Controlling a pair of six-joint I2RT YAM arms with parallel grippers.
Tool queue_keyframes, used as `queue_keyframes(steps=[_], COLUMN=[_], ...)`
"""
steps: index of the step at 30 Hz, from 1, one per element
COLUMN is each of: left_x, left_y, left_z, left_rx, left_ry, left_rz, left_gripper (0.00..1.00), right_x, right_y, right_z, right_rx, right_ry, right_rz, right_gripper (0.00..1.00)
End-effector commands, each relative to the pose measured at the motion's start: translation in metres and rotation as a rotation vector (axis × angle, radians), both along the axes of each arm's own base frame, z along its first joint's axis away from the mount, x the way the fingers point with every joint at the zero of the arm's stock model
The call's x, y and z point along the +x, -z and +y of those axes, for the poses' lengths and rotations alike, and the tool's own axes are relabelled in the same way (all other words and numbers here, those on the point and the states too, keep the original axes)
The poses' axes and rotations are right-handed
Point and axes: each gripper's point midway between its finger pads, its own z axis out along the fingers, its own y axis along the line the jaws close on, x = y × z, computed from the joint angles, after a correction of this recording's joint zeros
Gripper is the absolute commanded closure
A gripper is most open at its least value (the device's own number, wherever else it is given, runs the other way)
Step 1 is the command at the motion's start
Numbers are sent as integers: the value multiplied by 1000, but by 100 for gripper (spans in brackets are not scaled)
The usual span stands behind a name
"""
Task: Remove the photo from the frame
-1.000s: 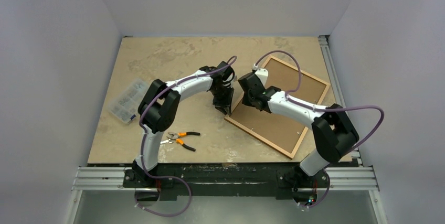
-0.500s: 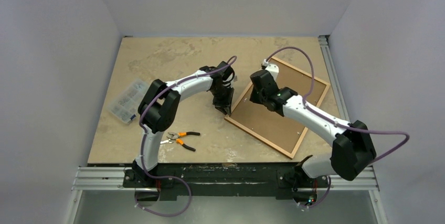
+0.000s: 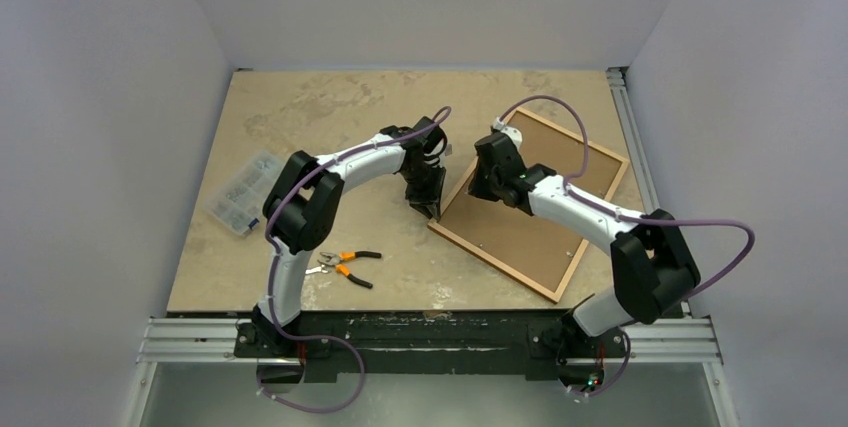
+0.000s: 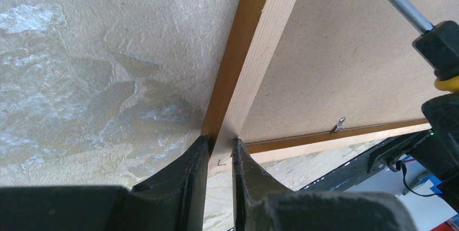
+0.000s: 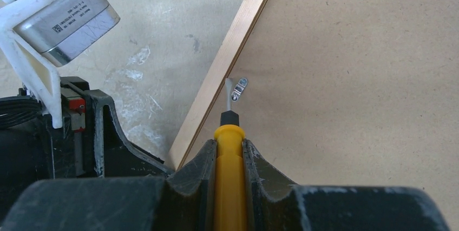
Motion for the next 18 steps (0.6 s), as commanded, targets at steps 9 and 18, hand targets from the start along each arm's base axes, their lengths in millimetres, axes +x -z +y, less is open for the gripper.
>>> queue_keyframes(steps=[9, 18], left_x=[5, 6], left_y=[-1, -1], left_z=[1, 2], left_rx=[6, 8], left_ry=[-11, -13], left_rz=[-11, -10], left_gripper=[94, 94], right_x=[6, -9], right_y=[9, 8], right_z=[3, -10], right_rx=[9, -45], right_ry=[8, 44], right_rz=[38, 119], right_gripper=[100, 100])
